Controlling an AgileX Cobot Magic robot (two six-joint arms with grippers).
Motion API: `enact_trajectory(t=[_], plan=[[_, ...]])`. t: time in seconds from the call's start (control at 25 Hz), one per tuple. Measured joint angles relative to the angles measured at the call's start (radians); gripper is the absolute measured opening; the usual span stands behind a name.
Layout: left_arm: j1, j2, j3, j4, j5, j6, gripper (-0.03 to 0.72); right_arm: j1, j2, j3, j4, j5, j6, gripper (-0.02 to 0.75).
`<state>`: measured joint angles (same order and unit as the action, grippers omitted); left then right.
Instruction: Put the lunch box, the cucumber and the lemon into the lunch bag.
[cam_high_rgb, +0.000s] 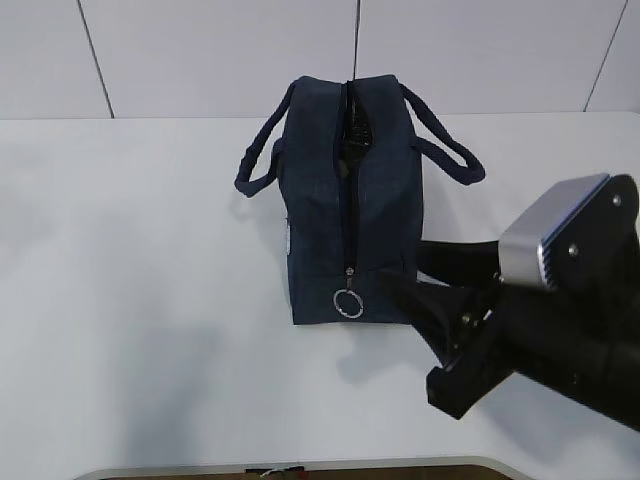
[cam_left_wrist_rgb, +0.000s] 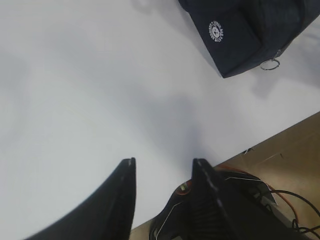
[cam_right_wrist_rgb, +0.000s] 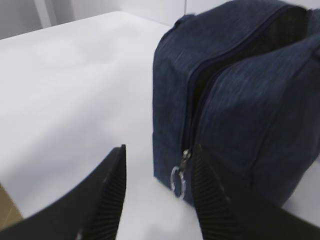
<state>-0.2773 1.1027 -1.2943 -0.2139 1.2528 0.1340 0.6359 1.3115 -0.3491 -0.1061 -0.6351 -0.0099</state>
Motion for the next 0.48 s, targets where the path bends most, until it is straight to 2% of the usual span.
enact_trajectory(t=[0.2, 0.48], plan=[[0.000, 0.000, 0.000, -0.016, 0.000, 0.000, 0.258, 0.000, 0.131, 0.022, -0.034, -0.100, 0.026, 0.353], [0.000, 0.000, 0.000, -0.041, 0.000, 0.000, 0.258, 0.000, 0.353, 0.022, -0.022, -0.345, 0.031, 0.353]])
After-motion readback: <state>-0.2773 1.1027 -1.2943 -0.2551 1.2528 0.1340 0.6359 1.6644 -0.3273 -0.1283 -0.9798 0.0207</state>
